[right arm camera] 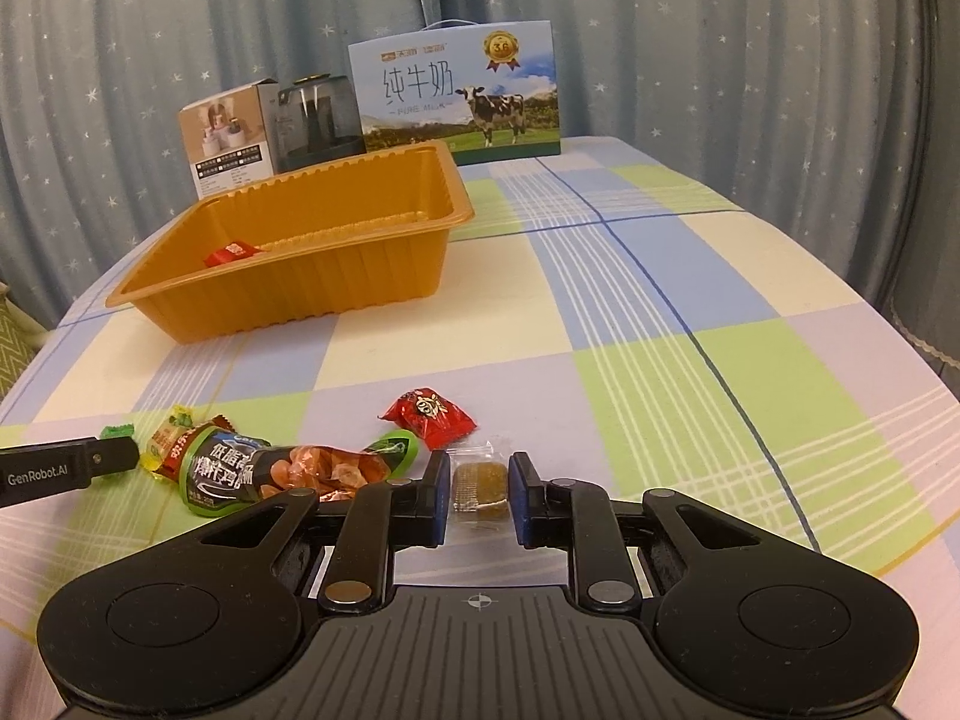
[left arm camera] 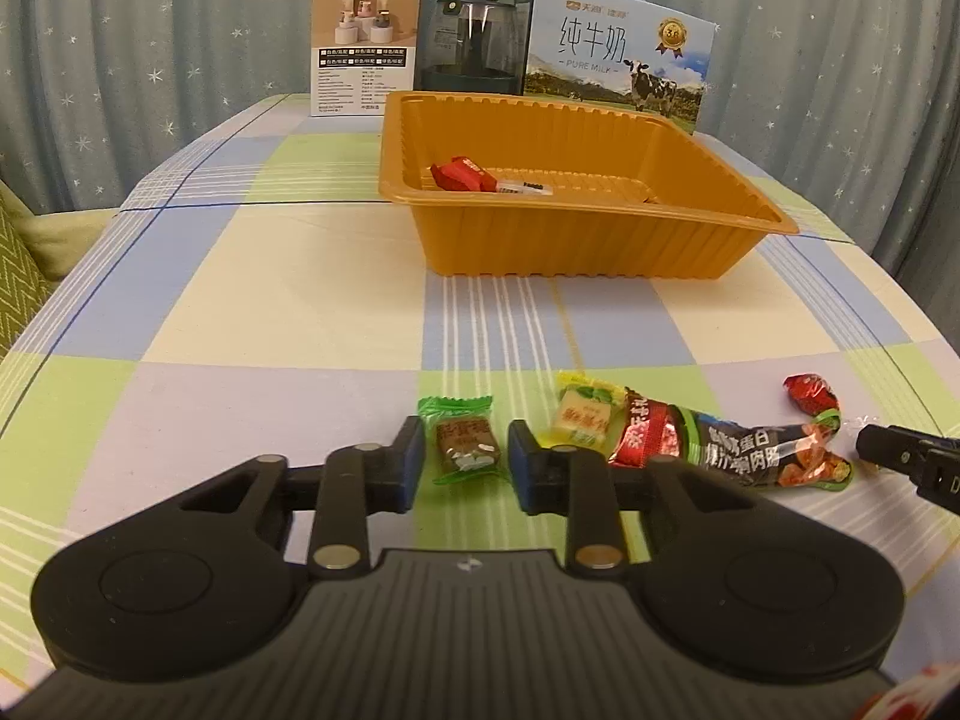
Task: Organize snacks
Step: 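Grasp the clear brown-square packet with the right tool while the left tool grasps the green-wrapped candy, then carry the green candy and clear packet over the orange tray with both tools, then open both tools to drop the two candies into the tray, then move both tools back to the snacks in front of the tray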
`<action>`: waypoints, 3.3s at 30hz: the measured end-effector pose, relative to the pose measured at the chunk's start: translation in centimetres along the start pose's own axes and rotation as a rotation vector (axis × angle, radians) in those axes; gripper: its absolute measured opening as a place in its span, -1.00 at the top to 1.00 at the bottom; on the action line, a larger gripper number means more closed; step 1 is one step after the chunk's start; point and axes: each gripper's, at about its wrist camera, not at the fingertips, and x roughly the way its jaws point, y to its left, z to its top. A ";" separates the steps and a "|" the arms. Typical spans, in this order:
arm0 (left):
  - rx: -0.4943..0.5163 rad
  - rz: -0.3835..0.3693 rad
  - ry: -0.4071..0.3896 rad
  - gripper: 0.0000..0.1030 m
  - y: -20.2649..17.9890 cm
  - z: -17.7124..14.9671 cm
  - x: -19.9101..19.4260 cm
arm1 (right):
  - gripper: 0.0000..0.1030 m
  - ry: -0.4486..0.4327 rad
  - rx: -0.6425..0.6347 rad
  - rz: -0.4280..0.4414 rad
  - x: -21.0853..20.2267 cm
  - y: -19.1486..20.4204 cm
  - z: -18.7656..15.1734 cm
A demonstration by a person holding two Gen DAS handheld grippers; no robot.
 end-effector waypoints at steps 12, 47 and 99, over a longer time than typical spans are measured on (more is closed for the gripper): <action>0.014 -0.004 -0.053 0.65 -0.2 0.5 -2.1 | 0.59 -0.032 0.008 0.022 -1.0 0.4 0.6; 0.017 -0.110 -0.186 0.65 -1.2 13.7 2.1 | 0.59 -0.233 -0.083 0.152 4.9 6.2 13.9; 0.014 -0.062 -0.149 0.06 0.6 13.4 3.1 | -0.33 -0.217 0.120 0.111 7.1 2.2 15.5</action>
